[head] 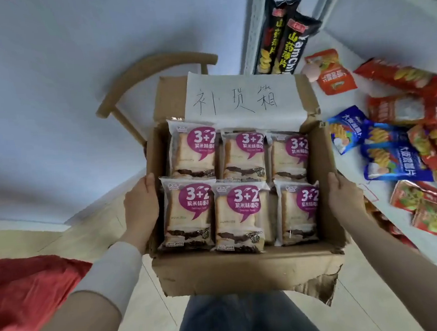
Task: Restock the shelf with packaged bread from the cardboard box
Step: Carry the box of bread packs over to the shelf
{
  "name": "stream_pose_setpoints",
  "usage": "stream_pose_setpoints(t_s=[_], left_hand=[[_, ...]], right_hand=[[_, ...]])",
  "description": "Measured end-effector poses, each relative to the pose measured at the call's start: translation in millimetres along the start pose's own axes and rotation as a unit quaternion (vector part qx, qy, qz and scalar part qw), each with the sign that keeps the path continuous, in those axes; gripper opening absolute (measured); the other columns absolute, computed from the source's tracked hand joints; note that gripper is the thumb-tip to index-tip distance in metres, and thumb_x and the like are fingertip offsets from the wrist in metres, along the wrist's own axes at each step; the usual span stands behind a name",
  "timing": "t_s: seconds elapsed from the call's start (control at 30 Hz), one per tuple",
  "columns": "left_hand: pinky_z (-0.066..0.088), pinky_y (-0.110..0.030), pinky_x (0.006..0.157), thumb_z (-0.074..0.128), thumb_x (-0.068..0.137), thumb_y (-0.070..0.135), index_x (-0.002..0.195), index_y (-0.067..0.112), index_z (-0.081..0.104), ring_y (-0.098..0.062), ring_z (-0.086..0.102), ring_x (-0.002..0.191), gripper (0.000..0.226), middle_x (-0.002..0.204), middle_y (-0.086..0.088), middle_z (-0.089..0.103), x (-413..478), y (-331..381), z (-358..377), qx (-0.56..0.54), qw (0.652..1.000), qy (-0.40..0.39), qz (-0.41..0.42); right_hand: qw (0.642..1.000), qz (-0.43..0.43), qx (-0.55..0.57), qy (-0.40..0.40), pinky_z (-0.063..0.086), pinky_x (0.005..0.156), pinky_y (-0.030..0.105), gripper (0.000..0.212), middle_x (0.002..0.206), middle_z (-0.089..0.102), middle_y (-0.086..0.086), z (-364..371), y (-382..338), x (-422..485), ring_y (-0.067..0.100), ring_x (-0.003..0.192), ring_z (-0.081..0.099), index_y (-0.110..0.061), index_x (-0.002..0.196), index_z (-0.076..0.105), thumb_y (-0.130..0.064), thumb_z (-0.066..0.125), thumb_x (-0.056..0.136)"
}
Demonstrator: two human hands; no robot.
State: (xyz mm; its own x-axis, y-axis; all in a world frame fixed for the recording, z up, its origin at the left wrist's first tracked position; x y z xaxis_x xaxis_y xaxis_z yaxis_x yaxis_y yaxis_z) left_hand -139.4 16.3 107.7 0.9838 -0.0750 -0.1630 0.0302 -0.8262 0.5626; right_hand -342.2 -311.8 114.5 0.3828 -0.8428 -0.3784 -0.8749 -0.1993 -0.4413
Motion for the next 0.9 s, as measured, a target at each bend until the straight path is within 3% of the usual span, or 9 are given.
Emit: stream_pose_setpoints(t_s=[0.17,0.27,0.37,0.47,0.6,0.7,0.8,0.9], left_hand=[[0.039,-0.031,0.068,0.025,0.098,0.043,0.081,0.02,0.054,-0.016,0.051,0.07,0.041,0.067,0.01,0.051,-42.8,54.3,39.4,-0.003,0.995,-0.052,0.086],[0.047,-0.04,0.081,0.025,0.099,0.041,0.097,0.011,0.062,-0.028,0.059,0.084,0.047,0.082,-0.005,0.062,-69.8,95.0,63.8,0.012,0.979,-0.094,0.179],[0.046,-0.047,0.088,0.025,0.098,0.042,0.106,0.01,0.062,-0.039,0.06,0.097,0.049,0.099,-0.016,0.067,-92.2,132.4,95.3,0.013,0.955,-0.147,0.259],[0.044,-0.045,0.083,0.026,0.099,0.041,0.101,0.008,0.061,-0.043,0.058,0.095,0.048,0.097,-0.021,0.066,-121.2,169.9,127.9,0.033,0.919,-0.206,0.334],[0.042,-0.038,0.073,0.025,0.098,0.042,0.098,0.008,0.06,-0.038,0.059,0.087,0.049,0.091,-0.019,0.065,-180.5,214.9,169.5,0.048,0.869,-0.272,0.411],[0.042,-0.039,0.072,0.029,0.099,0.037,0.101,0.004,0.061,-0.04,0.059,0.087,0.047,0.091,-0.024,0.065,-238.9,245.2,198.7,0.052,0.83,-0.315,0.457],[0.046,-0.043,0.078,0.029,0.099,0.038,0.105,0.004,0.061,-0.042,0.059,0.089,0.046,0.094,-0.026,0.064,-303.5,271.5,231.5,0.072,0.792,-0.346,0.497],[0.044,-0.039,0.073,0.03,0.099,0.037,0.101,0.003,0.059,-0.039,0.059,0.089,0.044,0.094,-0.022,0.063,-371.4,292.4,266.1,0.078,0.74,-0.371,0.556]], right_hand=[[0.994,0.067,0.063,0.059,0.035,0.096,0.042,0.043,0.126,0.054,0.026,-48.9,93.4,-39.5,0.042,0.117,0.047,-0.004,0.127,0.051,-0.03,0.031,0.1],[0.982,0.126,0.095,0.106,0.029,0.074,0.031,0.041,0.116,0.058,0.028,-75.6,149.6,-73.0,0.04,0.108,0.052,0.0,0.116,0.057,-0.029,0.032,0.1],[0.959,0.194,0.127,0.163,0.029,0.071,0.033,0.04,0.108,0.059,0.029,-91.1,203.6,-109.0,0.041,0.102,0.054,0.0,0.108,0.058,-0.029,0.033,0.099],[0.926,0.25,0.162,0.233,0.028,0.068,0.032,0.035,0.086,0.057,0.022,-98.7,254.9,-150.9,0.034,0.082,0.051,-0.003,0.088,0.058,-0.027,0.035,0.099],[0.877,0.332,0.209,0.276,0.029,0.06,0.034,0.038,0.063,0.047,0.006,-103.4,317.3,-207.2,0.026,0.066,0.043,-0.009,0.068,0.043,-0.029,0.034,0.099],[0.838,0.386,0.239,0.303,0.026,0.054,0.035,0.04,0.061,0.047,0.007,-104.6,358.5,-254.0,0.026,0.061,0.043,-0.009,0.065,0.044,-0.03,0.033,0.098],[0.793,0.444,0.248,0.336,0.031,0.064,0.035,0.039,0.067,0.052,0.009,-104.4,402.1,-298.1,0.029,0.069,0.047,-0.006,0.074,0.051,-0.031,0.034,0.098],[0.737,0.503,0.269,0.362,0.031,0.069,0.033,0.039,0.067,0.052,0.003,-99.9,442.8,-334.6,0.027,0.073,0.048,-0.009,0.075,0.054,-0.033,0.034,0.098]])
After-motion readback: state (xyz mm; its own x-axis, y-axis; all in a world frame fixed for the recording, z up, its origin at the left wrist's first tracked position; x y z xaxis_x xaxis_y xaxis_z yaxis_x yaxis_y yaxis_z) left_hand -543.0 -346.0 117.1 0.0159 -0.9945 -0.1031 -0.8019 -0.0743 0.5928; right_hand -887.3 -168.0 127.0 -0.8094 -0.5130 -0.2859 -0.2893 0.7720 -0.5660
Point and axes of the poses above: each hand's wrist, its own x-axis towards the middle knuckle, its own z-axis out of the palm, y = z × x, the point moved 1 cm from there along x, towards the middle knuckle
